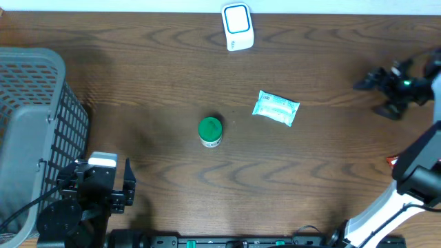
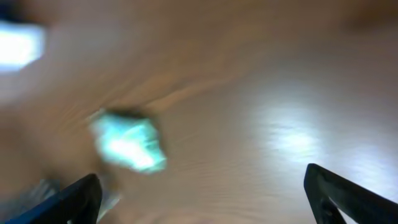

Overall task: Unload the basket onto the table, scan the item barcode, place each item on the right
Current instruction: 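Move the right gripper left to the light-blue wipes pack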

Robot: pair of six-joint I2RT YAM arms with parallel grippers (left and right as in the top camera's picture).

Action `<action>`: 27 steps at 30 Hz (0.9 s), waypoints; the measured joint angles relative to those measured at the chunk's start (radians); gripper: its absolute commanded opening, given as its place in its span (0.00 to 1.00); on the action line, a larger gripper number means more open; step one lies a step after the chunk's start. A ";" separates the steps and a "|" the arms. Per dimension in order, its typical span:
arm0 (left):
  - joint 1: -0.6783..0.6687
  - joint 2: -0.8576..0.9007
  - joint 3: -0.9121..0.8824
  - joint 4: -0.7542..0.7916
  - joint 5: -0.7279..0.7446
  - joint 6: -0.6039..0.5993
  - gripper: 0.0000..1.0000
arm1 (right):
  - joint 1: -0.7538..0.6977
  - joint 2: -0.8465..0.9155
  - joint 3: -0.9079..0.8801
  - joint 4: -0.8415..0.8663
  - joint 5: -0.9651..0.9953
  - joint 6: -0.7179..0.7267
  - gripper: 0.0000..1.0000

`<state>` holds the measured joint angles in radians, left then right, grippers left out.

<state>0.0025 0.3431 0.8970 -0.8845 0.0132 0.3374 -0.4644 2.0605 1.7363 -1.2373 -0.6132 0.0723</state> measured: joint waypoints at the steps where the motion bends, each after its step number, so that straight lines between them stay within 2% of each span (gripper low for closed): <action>1: 0.000 0.000 0.000 0.000 0.000 0.000 0.86 | 0.025 0.000 -0.010 0.005 -0.058 -0.027 0.99; 6: 0.000 0.000 0.000 0.000 0.000 0.000 0.86 | 0.174 0.000 -0.090 0.113 -0.195 -0.125 0.99; 12: 0.000 0.000 0.000 0.000 0.000 0.000 0.86 | 0.343 0.000 -0.136 0.258 -0.100 -0.142 0.99; 21: 0.000 0.000 0.000 0.000 0.000 0.000 0.86 | 0.401 0.000 -0.240 0.375 0.090 -0.055 0.99; 27: 0.000 0.000 0.000 0.000 0.000 0.000 0.86 | 0.398 -0.020 -0.381 0.546 0.111 0.000 0.99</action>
<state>0.0025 0.3431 0.8970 -0.8845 0.0132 0.3374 -0.0662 2.0407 1.3552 -0.6918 -0.5026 0.0723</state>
